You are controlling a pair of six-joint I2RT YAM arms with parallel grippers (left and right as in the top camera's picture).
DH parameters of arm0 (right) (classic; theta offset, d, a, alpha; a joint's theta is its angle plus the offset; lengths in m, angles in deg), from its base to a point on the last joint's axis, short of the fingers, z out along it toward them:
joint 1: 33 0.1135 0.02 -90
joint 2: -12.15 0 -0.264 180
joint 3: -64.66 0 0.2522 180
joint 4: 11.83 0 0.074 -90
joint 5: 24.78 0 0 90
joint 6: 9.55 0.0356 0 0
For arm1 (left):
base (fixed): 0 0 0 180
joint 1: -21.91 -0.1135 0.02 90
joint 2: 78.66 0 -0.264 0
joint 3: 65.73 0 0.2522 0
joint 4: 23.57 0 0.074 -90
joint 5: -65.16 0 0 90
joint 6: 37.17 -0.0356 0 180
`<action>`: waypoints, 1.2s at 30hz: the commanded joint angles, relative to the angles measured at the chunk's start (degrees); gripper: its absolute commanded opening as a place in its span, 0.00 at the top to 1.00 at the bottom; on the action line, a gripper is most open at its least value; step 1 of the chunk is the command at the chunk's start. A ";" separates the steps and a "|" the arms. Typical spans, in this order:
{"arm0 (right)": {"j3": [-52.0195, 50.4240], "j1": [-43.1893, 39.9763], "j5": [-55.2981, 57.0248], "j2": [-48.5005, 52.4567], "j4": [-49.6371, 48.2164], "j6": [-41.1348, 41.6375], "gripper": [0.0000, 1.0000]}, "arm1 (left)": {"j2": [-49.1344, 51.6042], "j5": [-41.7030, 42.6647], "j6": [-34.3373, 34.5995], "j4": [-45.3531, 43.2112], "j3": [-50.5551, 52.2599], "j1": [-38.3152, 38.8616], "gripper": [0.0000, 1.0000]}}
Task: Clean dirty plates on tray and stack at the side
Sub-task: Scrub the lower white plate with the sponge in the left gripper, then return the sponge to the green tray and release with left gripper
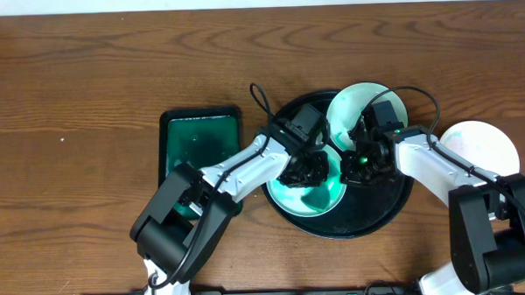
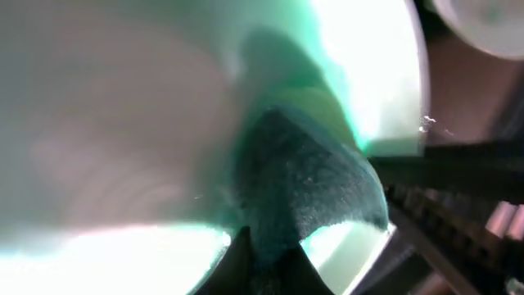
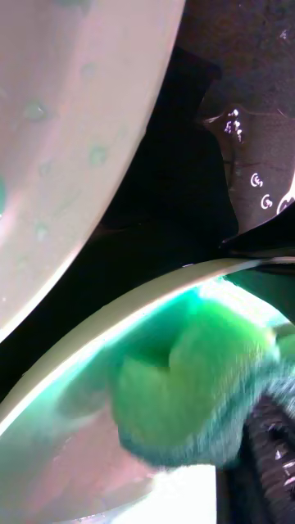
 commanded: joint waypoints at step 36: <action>-0.66 -0.52 5.73 1.20 -0.79 -9.18 0.99 | -18.97 -28.37 -16.83 12.48 12.81 -34.60 0.93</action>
